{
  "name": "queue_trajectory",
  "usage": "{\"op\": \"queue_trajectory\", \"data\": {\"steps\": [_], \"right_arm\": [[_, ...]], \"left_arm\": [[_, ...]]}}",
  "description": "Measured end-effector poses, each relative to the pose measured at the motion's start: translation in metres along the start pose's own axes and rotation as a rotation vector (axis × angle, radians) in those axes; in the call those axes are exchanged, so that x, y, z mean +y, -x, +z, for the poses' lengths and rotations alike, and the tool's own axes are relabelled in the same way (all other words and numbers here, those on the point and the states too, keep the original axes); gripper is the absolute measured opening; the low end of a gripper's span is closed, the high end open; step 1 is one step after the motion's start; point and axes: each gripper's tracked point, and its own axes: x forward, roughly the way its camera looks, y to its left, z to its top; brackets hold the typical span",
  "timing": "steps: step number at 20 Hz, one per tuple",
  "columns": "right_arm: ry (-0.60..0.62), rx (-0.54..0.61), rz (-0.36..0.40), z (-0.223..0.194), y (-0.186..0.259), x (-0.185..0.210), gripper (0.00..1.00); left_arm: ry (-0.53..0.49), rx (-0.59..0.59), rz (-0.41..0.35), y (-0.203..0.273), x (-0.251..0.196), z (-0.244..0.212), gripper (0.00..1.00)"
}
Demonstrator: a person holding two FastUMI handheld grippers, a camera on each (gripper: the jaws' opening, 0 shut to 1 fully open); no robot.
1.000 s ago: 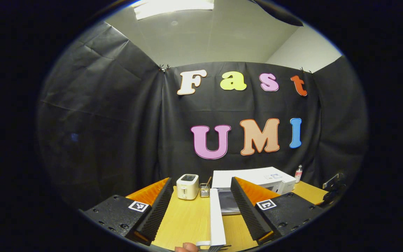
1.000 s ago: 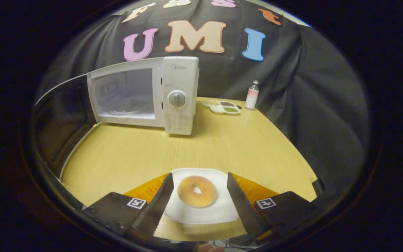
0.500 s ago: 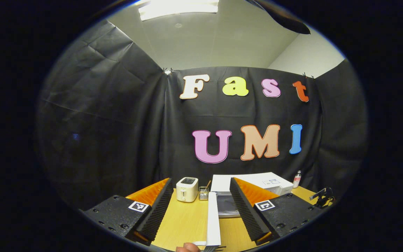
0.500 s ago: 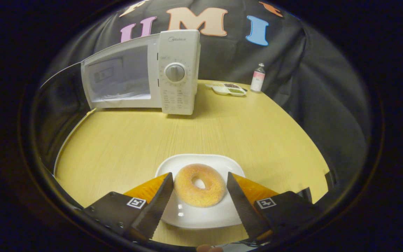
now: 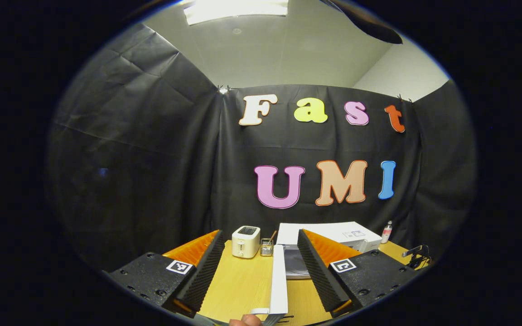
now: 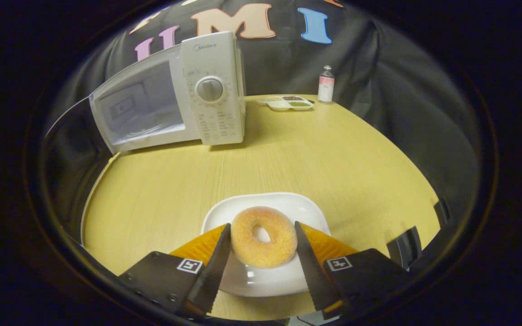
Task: Open the microwave oven with the left hand, put the food in, and close the microwave oven.
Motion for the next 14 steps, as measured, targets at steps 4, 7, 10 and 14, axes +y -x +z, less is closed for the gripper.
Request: {"op": "queue_trajectory", "data": {"steps": [4,7,10,14], "right_arm": [[-0.105,-0.033,0.056,0.02,0.016,0.022,0.78],[-0.209,-0.041,0.122,0.039,0.026,0.052,0.78],[-0.306,-0.047,0.208,0.063,0.035,0.092,0.77],[-0.513,-0.008,0.342,0.091,0.039,0.157,0.77]], "left_arm": [[0.011,0.005,-0.008,0.0,0.001,-0.002,0.94],[0.007,0.012,-0.012,-0.001,0.004,-0.004,0.94],[-0.001,0.014,-0.007,-0.001,0.008,-0.004,0.94],[-0.016,0.049,0.017,0.006,0.016,-0.014,0.95]]}}
